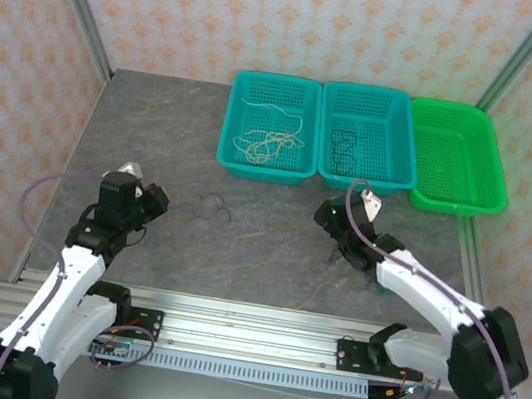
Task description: Untangle the cables
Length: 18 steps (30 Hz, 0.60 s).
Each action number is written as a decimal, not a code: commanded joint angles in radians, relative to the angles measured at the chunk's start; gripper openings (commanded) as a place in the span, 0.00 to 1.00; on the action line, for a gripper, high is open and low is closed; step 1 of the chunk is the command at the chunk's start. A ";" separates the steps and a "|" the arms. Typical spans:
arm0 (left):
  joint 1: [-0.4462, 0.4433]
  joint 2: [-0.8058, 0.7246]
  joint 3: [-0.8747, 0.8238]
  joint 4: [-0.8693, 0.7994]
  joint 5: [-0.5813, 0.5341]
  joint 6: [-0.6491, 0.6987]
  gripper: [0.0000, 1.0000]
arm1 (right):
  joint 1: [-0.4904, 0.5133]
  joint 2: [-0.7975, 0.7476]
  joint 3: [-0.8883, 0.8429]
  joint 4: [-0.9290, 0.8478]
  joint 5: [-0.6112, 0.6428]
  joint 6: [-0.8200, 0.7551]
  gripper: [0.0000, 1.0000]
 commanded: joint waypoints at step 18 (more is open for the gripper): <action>-0.574 0.246 0.401 0.115 0.069 0.254 0.00 | 0.357 0.029 -0.140 0.948 -0.137 -1.165 1.00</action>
